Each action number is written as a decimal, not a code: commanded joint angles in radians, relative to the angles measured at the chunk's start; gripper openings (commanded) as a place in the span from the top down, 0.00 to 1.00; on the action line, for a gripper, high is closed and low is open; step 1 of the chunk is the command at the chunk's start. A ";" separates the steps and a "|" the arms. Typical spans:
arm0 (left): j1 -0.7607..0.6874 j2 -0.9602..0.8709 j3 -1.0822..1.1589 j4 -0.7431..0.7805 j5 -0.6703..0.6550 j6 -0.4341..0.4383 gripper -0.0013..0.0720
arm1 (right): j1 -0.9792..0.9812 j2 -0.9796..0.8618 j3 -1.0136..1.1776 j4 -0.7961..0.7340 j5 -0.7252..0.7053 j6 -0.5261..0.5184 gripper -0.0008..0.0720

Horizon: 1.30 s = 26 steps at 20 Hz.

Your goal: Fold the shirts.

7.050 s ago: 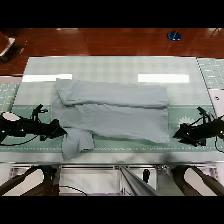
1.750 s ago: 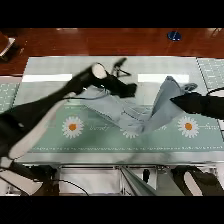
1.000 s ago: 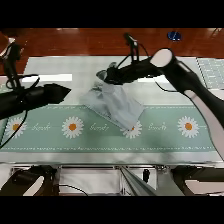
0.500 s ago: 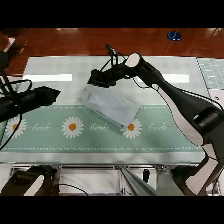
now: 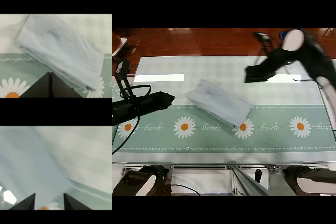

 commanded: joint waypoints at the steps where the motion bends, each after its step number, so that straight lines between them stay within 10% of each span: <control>1: 0.001 -0.001 -0.024 0.000 0.004 -0.011 0.96 | -0.095 0.416 -0.459 -0.248 -0.210 0.220 0.42; 6: 0.001 -0.007 -0.025 0.000 0.017 -0.027 0.96 | -0.076 0.646 -1.023 0.150 -0.636 0.417 0.42; 14: 0.001 -0.007 -0.025 -0.008 0.026 -0.030 0.96 | 0.015 0.270 -1.019 0.819 -0.788 -0.044 0.42; 23: 0.001 -0.009 -0.027 -0.007 0.029 -0.030 0.96 | 0.015 0.029 -0.839 0.859 -0.675 -0.103 0.44; 26: 0.001 -0.018 -0.027 -0.008 0.029 -0.030 0.96 | 0.019 -0.026 -0.777 0.874 -0.631 -0.151 0.75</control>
